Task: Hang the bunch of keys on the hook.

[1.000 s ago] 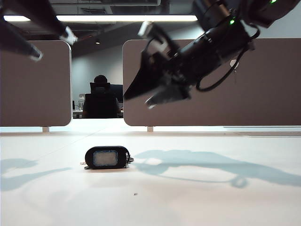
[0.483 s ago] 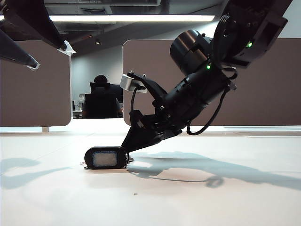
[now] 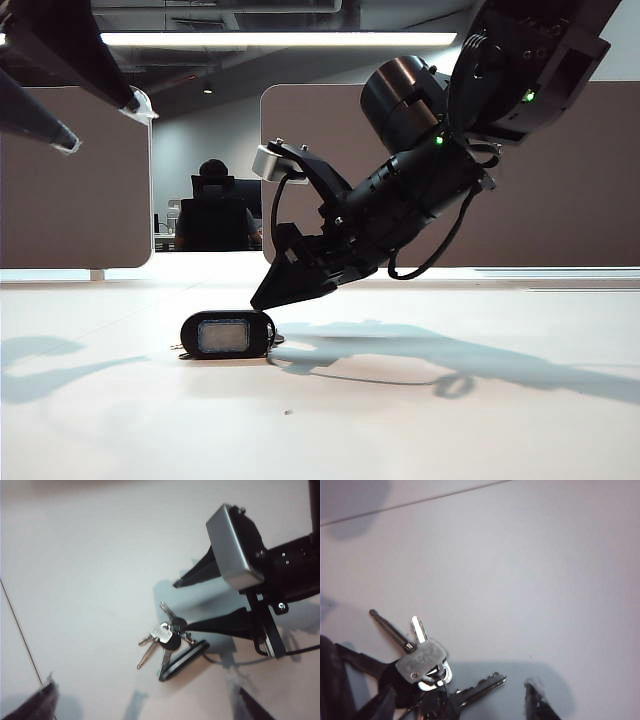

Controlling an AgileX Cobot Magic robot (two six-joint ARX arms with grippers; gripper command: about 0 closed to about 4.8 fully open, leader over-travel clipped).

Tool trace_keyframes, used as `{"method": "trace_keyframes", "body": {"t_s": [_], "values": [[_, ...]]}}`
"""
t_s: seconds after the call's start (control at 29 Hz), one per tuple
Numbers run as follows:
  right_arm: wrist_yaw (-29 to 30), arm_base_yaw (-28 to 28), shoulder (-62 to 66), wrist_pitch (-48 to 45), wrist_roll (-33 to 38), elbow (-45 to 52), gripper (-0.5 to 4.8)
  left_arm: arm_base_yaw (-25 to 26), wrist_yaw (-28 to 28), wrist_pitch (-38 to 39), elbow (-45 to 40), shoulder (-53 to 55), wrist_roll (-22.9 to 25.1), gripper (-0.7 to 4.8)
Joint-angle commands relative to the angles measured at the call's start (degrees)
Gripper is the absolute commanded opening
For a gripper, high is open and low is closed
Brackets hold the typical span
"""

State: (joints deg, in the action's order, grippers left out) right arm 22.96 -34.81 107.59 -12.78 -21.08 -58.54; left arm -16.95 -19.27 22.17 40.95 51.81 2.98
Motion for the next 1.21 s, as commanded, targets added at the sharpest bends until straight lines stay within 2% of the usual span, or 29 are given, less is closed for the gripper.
{"method": "trace_keyframes", "body": {"t_s": [0.03,0.31,0.45,0.86,1.07,1.14,1.21], "values": [[0.09,-0.09,0.76,-1.6,-0.13,-0.15,3.31,0.13,0.15,0.98,0.39,-0.02,0.04,4.79],[-0.37,-0.09,2.47,-2.16,-0.15,-0.13,3.23,0.13,0.15,1.9,0.37,-0.04,0.04,4.79],[-0.33,-0.09,2.97,-2.14,-0.13,-0.13,1.93,0.13,0.15,2.4,0.39,-0.02,0.04,4.79],[-0.35,-1.81,4.59,-0.52,-0.13,-0.11,1.86,0.13,0.13,3.17,0.37,-0.04,0.04,4.79],[-0.35,-1.86,4.59,-0.61,-0.15,-0.13,0.19,0.13,0.13,4.13,0.37,-0.04,0.04,4.79],[-0.33,-1.84,4.57,-0.74,-0.15,-0.13,-0.05,0.13,0.13,4.17,0.39,-0.04,0.02,4.79],[-0.33,-1.84,4.5,-0.79,-0.15,-0.17,-0.05,0.13,0.13,4.17,0.39,-0.04,0.04,4.79]]}}
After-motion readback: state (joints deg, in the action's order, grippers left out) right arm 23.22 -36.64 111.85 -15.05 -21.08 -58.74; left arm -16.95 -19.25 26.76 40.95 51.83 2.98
